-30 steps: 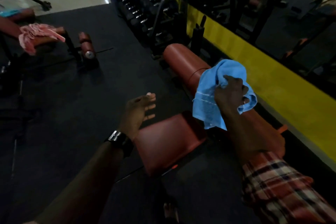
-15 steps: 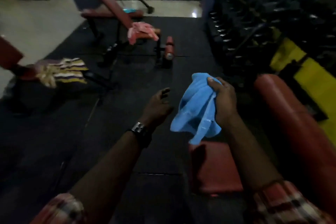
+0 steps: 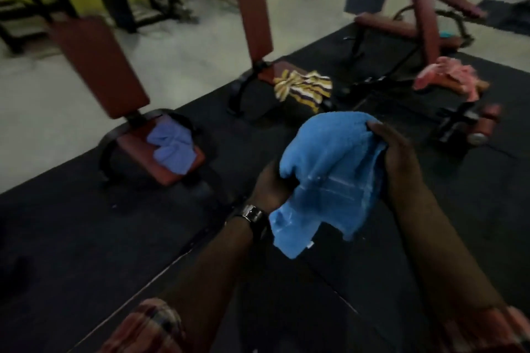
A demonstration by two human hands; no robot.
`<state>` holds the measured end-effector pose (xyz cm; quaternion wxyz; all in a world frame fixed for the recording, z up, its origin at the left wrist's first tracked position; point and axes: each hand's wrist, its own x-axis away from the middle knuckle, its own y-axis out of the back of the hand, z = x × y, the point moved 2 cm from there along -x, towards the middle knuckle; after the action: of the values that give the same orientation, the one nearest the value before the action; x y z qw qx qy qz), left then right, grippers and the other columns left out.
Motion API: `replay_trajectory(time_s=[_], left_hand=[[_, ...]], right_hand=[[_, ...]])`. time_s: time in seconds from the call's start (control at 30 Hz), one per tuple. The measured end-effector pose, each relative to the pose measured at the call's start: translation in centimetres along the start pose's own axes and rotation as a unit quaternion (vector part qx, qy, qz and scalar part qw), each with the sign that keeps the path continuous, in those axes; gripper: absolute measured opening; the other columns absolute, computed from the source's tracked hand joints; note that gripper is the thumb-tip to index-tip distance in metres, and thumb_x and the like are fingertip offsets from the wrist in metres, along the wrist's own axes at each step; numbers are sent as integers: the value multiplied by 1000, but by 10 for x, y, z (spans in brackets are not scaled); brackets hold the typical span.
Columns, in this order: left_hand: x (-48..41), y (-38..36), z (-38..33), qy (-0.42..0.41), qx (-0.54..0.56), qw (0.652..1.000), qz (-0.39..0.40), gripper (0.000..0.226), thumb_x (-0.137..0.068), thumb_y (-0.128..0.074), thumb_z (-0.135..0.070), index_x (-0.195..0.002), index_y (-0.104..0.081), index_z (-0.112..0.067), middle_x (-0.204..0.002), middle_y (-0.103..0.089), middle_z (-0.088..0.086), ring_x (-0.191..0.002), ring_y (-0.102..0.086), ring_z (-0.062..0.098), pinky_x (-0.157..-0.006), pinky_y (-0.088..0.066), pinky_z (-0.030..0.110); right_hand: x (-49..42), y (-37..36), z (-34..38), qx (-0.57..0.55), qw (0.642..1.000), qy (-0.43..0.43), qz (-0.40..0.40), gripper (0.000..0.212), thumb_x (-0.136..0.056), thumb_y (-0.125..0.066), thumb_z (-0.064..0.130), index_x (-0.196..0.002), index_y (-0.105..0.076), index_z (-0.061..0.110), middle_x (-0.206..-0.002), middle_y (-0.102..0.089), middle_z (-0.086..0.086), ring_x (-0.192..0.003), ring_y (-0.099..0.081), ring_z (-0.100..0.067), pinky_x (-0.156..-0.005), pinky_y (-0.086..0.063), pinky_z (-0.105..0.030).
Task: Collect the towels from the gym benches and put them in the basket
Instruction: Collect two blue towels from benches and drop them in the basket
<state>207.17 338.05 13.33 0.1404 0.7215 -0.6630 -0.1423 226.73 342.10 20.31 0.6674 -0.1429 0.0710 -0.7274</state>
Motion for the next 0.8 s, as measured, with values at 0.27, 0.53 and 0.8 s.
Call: replay_trajectory(time_s=[0.27, 0.53, 0.8], left_hand=[[-16, 156, 108, 112, 9, 985, -131, 32, -91, -53, 1, -121, -63, -2, -123, -67, 15, -118, -61, 28, -103, -46, 39], [-31, 273, 178, 282, -66, 915, -281, 36, -79, -61, -1, -115, -64, -3, -113, -69, 16, -106, -64, 28, -92, -50, 37], [-56, 342, 212, 348, -36, 839, -417, 42, -75, -71, -10, -115, -60, -5, -111, -69, 14, -104, -66, 30, -92, -53, 49]], right_hand=[[-86, -135, -121, 232, 971, -27, 48, 1, -82, -72, 13, -83, -72, 13, -77, -68, -8, -64, -63, -18, -58, -51, -31], [-178, -292, -226, 277, 939, -117, 166, 14, -84, -67, 17, -71, -68, 22, -82, -68, -5, -65, -55, -10, -56, -46, -28], [-219, -426, -308, 260, 905, -219, 256, 9, -85, -64, 15, -78, -68, 21, -83, -69, -1, -73, -61, -11, -60, -50, -28]])
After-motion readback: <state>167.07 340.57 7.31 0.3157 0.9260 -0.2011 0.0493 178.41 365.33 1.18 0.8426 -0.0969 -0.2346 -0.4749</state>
